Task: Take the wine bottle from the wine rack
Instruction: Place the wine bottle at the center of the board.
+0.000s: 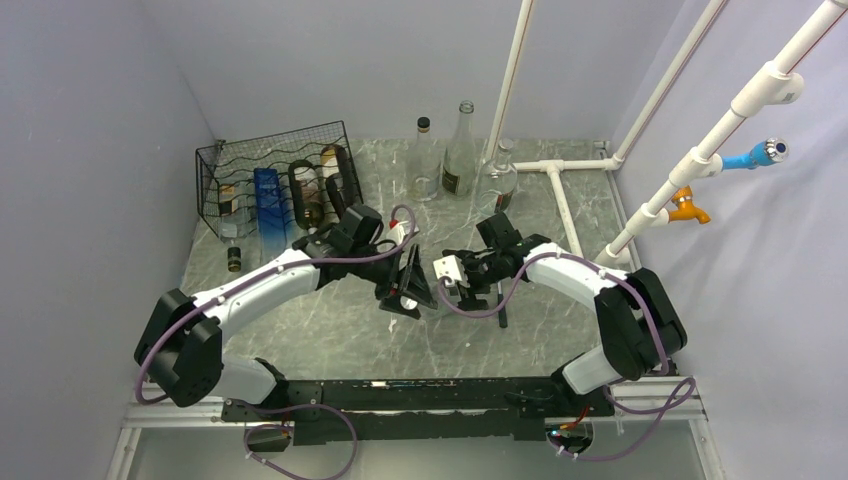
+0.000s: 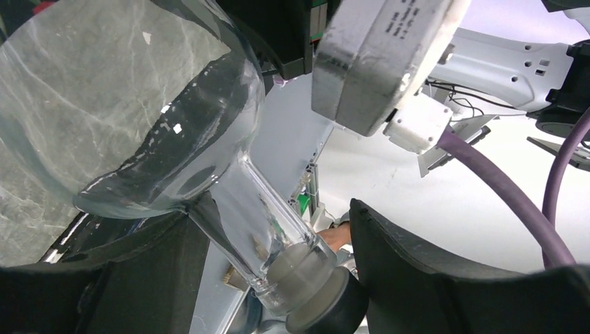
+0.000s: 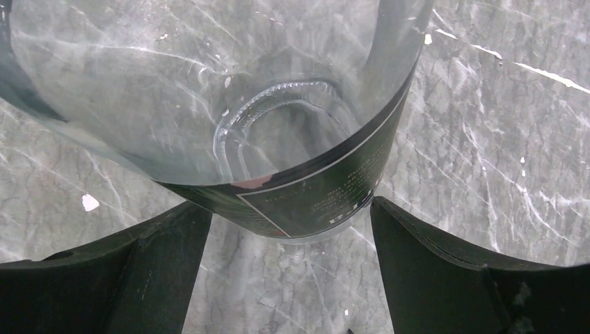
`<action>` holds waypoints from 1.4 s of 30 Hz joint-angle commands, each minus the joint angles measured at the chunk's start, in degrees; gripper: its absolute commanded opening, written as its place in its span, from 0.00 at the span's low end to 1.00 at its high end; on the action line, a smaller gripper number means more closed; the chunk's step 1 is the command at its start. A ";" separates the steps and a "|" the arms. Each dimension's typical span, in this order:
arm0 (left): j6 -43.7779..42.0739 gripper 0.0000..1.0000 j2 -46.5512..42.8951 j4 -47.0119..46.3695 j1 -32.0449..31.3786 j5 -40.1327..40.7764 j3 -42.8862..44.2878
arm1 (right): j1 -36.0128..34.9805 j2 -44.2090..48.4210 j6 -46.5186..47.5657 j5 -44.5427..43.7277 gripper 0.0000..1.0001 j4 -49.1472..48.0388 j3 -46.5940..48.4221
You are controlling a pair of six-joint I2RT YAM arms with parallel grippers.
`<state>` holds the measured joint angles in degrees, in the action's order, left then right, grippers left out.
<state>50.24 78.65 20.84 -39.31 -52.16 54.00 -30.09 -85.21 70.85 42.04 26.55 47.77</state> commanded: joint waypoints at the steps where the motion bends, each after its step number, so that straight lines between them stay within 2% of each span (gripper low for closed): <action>1: -3.94 0.75 -0.34 -8.05 -0.24 -4.24 4.14 | -0.42 -0.65 -0.23 4.99 0.87 3.95 1.39; 8: -4.57 0.78 -0.34 -8.44 -0.24 -4.98 4.00 | -0.19 -1.03 -0.49 4.83 0.88 4.49 1.80; 26: -7.88 0.79 0.78 -6.84 -0.24 -6.10 4.05 | 2.71 0.26 -0.93 5.86 0.93 5.59 1.98; 35: -12.90 0.79 -0.44 -3.36 -0.20 -5.20 5.16 | 8.02 2.15 2.03 8.84 0.94 10.27 2.67; 42: -20.36 0.80 -4.79 2.92 -0.15 0.94 6.27 | 9.58 4.55 5.92 12.69 0.94 17.71 4.91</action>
<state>36.32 78.11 20.78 -39.35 -54.61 57.65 -20.91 -82.87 72.95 49.23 38.37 49.06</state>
